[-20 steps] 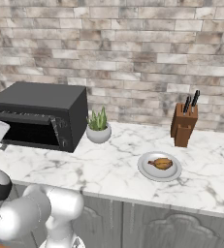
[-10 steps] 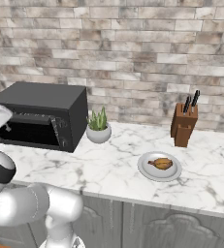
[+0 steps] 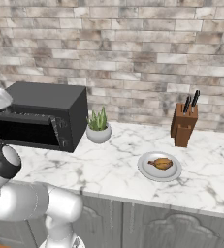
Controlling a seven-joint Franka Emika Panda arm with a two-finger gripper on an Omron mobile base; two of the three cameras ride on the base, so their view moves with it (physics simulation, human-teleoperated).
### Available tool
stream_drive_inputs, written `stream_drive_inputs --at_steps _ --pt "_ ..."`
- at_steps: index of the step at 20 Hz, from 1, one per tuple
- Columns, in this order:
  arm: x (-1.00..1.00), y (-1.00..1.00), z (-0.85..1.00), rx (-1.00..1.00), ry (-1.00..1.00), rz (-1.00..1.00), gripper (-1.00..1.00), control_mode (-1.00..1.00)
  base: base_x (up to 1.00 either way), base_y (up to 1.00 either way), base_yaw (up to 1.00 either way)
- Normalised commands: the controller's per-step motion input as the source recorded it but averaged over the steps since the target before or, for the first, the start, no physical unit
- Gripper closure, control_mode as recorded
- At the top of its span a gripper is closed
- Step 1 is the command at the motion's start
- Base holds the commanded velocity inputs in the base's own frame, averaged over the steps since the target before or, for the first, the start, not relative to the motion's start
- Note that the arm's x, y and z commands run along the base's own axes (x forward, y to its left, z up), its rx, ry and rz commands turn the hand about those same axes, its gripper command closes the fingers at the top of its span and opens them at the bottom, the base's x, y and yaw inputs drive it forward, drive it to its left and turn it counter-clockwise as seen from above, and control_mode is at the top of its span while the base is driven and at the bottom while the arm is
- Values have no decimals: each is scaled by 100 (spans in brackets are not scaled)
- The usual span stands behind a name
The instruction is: Open the toaster oven door. Place the baguette on the bottom rack in the toaster oven and place the chicken drumstick on the top rack.
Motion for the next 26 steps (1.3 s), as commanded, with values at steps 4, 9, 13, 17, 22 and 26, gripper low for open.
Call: stream_drive_inputs --at_steps 4,9,13,17,22,26 --pt "29 -16 24 35 -21 -9 -100 -100 0 0 0" --pt "26 -13 -3 30 -32 -15 -100 -100 0 0 0" --pt "31 -8 -20 25 -33 -18 -100 -100 0 0 0" --pt "45 0 -14 11 -21 -12 -100 -100 0 0 0" --pt "47 1 1 0 2 -1 -100 -100 0 0 0" --pt "36 5 3 0 14 2 -100 -100 0 0 0"
